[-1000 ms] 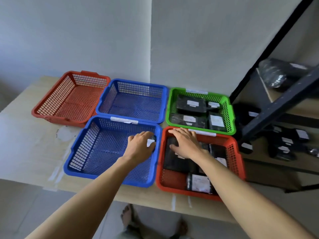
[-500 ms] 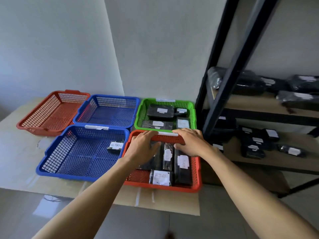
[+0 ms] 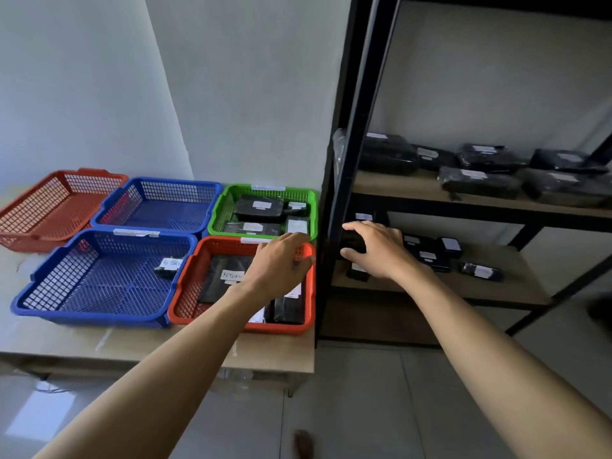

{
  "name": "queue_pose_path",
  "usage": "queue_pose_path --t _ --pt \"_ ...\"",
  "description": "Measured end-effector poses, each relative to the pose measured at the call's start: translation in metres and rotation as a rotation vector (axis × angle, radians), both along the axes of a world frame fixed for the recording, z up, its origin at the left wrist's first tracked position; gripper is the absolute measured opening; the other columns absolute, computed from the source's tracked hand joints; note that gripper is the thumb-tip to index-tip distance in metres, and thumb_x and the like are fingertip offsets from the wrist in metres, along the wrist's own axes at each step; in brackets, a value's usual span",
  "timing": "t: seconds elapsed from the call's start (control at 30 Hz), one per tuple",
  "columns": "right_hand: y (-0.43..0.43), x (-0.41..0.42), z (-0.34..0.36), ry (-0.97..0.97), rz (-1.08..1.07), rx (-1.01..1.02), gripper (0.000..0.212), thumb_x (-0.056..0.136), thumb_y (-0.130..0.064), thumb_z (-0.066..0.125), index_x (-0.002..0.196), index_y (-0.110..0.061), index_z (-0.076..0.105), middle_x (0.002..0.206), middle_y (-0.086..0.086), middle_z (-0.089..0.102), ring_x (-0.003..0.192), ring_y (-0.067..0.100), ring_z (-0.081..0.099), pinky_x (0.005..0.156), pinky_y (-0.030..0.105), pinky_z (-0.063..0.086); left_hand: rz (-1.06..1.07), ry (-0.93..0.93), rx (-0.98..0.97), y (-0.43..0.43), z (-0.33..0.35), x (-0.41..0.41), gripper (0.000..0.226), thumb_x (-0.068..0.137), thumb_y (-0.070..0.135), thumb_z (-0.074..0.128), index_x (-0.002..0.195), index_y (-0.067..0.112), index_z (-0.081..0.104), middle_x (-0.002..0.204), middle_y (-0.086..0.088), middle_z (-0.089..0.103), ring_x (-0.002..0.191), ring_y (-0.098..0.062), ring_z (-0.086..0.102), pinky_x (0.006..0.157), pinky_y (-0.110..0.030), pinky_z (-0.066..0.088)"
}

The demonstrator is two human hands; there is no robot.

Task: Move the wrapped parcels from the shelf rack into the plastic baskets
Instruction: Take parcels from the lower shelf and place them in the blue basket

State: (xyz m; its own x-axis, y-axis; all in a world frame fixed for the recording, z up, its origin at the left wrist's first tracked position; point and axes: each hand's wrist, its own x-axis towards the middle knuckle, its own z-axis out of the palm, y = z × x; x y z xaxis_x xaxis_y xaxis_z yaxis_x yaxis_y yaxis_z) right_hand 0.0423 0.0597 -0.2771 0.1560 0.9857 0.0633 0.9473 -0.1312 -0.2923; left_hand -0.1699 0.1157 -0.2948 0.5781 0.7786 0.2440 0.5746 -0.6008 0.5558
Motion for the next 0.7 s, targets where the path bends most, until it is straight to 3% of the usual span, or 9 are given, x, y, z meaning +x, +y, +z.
queue_pose_path --t 0.27,0.37,0.7 --pt "-0.024 0.076 0.012 -0.019 -0.063 0.046 0.055 0.092 -0.046 0.057 0.142 -0.03 0.041 0.146 -0.005 0.045 0.136 0.02 0.039 0.108 0.046 0.026 -0.048 -0.016 0.036 -0.008 0.022 0.079 0.044 0.09 0.035 0.06 0.13 0.019 0.053 0.126 0.0 0.061 0.11 -0.02 0.059 0.099 -0.043 0.044" --pt "-0.025 0.12 0.015 -0.041 -0.086 0.065 0.055 0.092 -0.046 0.059 0.142 -0.03 0.042 0.145 -0.005 0.046 0.134 0.02 0.041 0.108 0.045 0.029 -0.074 -0.002 0.053 -0.004 0.026 0.128 0.045 0.09 0.037 0.06 0.131 0.021 0.053 0.128 0.002 0.06 0.117 -0.017 0.055 0.1 -0.037 0.044" --pt "-0.002 0.286 0.02 -0.073 -0.116 0.045 0.056 0.09 -0.047 0.061 0.14 -0.029 0.045 0.143 -0.005 0.048 0.132 0.019 0.043 0.104 0.042 0.03 -0.065 -0.02 -0.001 0.028 0.024 0.306 0.043 0.089 0.037 0.061 0.127 0.019 0.055 0.125 0.002 0.061 0.117 -0.019 0.055 0.1 -0.041 0.043"
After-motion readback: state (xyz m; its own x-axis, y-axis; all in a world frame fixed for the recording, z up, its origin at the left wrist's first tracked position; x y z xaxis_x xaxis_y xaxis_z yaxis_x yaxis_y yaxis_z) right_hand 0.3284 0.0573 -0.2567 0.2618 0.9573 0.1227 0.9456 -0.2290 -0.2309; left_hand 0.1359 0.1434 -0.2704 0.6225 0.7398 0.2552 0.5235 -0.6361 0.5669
